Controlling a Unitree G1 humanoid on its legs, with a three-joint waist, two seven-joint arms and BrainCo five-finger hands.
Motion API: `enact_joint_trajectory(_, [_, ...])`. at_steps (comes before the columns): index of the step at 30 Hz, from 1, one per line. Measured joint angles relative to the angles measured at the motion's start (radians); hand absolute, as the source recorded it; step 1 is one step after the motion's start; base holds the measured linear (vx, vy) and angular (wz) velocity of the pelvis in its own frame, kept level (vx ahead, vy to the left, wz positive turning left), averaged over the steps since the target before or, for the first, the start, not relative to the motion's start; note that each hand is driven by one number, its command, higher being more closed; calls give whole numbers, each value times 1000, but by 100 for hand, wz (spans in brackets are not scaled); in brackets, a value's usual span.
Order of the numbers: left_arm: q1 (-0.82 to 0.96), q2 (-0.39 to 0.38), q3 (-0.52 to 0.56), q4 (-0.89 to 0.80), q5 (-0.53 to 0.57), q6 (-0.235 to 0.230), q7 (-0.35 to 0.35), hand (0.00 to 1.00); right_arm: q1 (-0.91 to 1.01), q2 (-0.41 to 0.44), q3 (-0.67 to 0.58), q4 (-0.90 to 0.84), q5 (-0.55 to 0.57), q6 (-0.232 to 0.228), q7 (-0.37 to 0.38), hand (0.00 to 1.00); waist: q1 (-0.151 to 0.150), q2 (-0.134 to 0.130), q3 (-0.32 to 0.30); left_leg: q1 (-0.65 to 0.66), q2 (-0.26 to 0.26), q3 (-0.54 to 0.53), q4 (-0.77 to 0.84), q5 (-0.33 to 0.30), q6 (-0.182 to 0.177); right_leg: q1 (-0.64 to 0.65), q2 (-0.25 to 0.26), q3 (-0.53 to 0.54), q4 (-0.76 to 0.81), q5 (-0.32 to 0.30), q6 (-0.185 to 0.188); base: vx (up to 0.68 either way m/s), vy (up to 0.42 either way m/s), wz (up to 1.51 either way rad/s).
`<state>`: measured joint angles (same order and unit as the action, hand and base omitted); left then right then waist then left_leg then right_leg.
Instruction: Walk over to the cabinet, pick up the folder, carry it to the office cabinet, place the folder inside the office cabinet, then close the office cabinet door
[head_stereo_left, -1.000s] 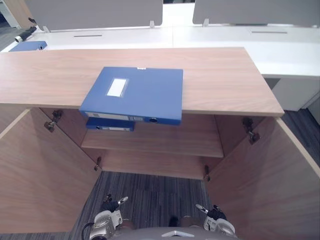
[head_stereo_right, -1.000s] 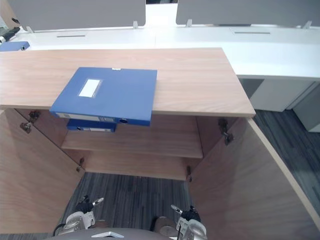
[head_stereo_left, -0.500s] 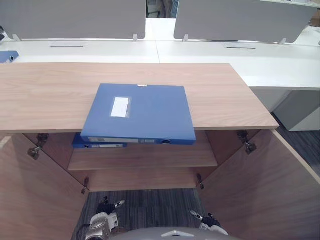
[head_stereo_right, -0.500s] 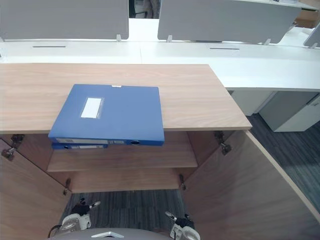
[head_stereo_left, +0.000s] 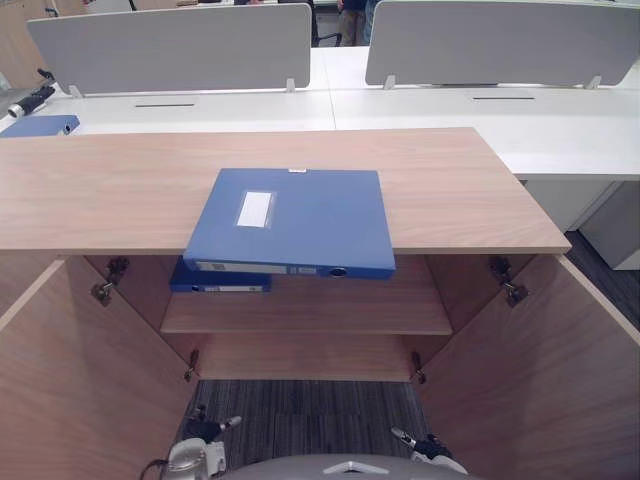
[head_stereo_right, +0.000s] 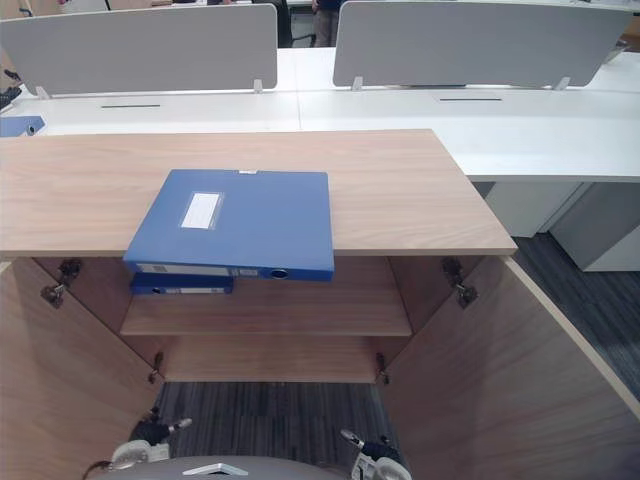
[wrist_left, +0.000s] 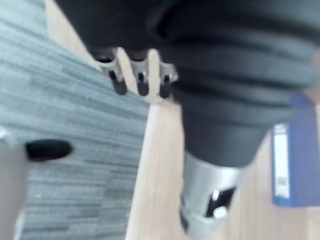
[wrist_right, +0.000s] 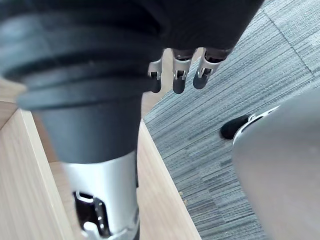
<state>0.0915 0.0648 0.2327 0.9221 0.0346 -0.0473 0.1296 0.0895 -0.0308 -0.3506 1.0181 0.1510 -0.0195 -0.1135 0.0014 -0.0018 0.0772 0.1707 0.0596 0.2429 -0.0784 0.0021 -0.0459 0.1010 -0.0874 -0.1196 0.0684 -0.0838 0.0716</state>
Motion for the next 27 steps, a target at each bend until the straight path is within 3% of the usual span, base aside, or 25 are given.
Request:
enact_joint_trajectory(6, [12,108,1,-255,50,-38,55,0,3,-1,47,-1,0,-6,-3,0,5,-19,4,-17,-13,-30,-5,0,2,0,-6,0,-14,1,3,-4,5,9])
enact_joint_trajectory(14, [61,111,2,-577,46,-77,86,0,6,-8,65,-3,-1,-7,-3,0,21,-19,3,-22,-24,-59,0,-1,21,14,-10,-3,-23,3,5,69,6,7])
enact_joint_trajectory(17, [81,109,2,-667,35,-87,87,0,11,-8,65,-23,-1,-6,-3,0,22,-8,9,-9,-25,-78,0,-3,24,38,-10,-3,-25,-3,-7,27,-23,14])
enact_joint_trajectory(27, [164,69,-15,-966,6,-130,84,0,41,8,73,-56,0,-3,2,0,33,-21,2,1,-22,-80,-3,-6,22,51,-13,3,-13,-7,-9,-58,-16,1])
